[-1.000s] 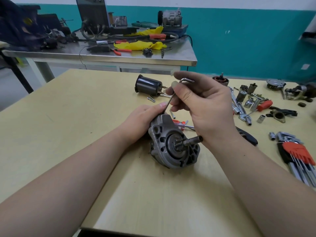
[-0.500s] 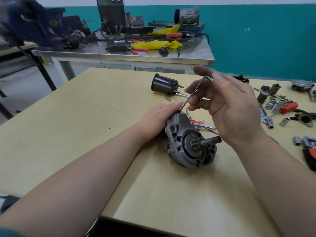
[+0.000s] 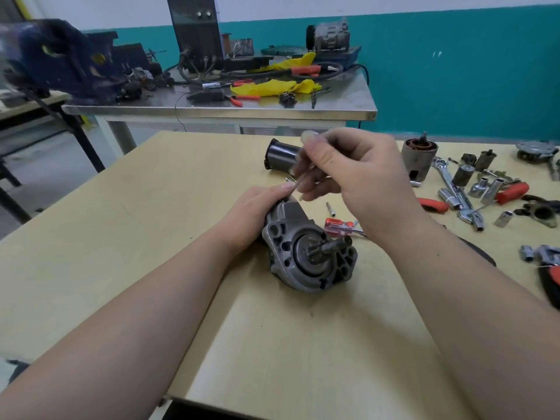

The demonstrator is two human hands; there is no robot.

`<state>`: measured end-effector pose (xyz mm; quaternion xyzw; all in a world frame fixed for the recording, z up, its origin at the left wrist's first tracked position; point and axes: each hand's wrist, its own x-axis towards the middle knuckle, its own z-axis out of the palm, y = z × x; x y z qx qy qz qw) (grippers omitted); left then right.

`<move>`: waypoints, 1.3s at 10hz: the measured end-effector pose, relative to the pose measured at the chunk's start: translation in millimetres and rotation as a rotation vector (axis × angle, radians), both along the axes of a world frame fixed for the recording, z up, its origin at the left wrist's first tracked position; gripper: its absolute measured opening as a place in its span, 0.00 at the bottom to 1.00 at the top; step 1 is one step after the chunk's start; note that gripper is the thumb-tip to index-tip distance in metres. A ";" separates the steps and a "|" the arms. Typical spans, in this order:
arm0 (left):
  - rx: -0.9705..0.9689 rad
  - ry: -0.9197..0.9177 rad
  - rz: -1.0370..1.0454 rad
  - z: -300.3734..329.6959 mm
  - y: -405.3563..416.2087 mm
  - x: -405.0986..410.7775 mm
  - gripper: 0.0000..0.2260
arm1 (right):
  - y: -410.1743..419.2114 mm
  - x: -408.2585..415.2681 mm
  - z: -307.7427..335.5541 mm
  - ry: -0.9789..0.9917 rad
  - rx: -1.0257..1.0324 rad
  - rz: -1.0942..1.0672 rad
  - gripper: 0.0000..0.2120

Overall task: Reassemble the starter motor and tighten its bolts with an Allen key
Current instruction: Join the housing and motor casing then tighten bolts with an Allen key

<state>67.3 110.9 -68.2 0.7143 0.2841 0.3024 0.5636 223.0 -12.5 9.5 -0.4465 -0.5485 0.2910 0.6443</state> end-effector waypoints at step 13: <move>-0.087 -0.022 -0.057 -13.1 8.1 8.4 0.17 | -17.8 -16.1 -14.3 -0.069 0.233 -0.104 0.10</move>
